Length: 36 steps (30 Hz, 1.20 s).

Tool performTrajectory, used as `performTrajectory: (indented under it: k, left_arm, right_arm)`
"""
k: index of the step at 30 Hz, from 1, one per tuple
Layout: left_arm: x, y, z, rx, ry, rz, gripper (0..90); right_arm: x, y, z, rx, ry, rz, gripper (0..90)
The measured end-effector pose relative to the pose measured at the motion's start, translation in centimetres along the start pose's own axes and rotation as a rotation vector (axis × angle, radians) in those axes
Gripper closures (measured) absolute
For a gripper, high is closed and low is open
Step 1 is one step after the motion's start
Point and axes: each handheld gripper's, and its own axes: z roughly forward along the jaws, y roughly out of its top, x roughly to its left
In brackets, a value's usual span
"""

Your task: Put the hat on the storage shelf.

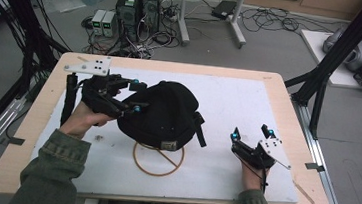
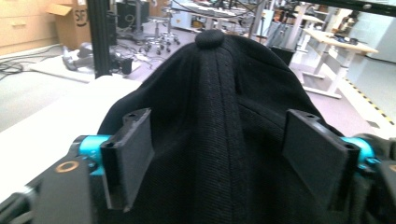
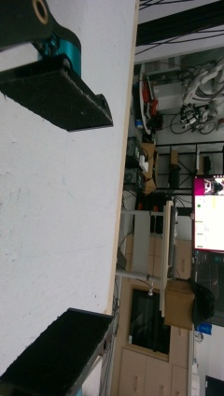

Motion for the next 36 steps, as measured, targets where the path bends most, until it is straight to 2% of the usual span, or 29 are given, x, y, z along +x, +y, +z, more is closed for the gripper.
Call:
performTrajectory:
  k: [1, 7, 14, 16, 19, 23, 27, 31, 36]
  left_arm:
    - [0.0, 0.0, -0.1, -0.004, 0.002, -0.004, 18.2]
    - [0.1, 0.1, -1.0, -0.052, 0.063, -0.015, 9.6]
    - [-0.6, -0.1, -2.7, -0.091, 0.15, 0.032, 9.3]
    - [-0.7, -0.2, -3.3, -0.129, 0.156, 0.032, 9.3]
    - [-0.8, -0.4, -4.3, -0.16, 0.182, 0.03, 9.3]
    - [-0.9, -0.7, -5.4, -0.167, 0.219, 0.028, 9.3]
    - [-1.0, -1.3, -6.1, -0.175, 0.238, 0.028, 9.3]
    - [-1.2, -2.0, -6.6, -0.182, 0.29, 0.029, 9.3]
    - [-1.5, -3.6, -7.2, -0.201, 0.375, 0.035, 9.4]
  right_arm:
    - [0.0, 0.0, 0.0, -0.001, 0.0, 0.003, 5.2]
    - [0.1, 0.0, 0.0, -0.003, -0.001, 0.005, 5.2]
    - [0.1, 0.0, 0.0, -0.004, -0.005, -0.003, 5.1]
    - [0.1, 0.0, 0.0, -0.007, -0.004, -0.006, 5.1]
    - [0.1, 0.1, 0.0, -0.005, -0.005, -0.004, 5.1]
    - [0.2, 0.0, 0.0, -0.001, -0.001, 0.002, 5.1]
    - [0.2, 0.0, 0.0, -0.002, -0.002, -0.01, 5.1]
    - [0.2, 0.0, 0.0, -0.004, -0.002, -0.008, 5.1]
    - [0.2, 0.0, 0.0, -0.003, -0.001, -0.002, 5.1]
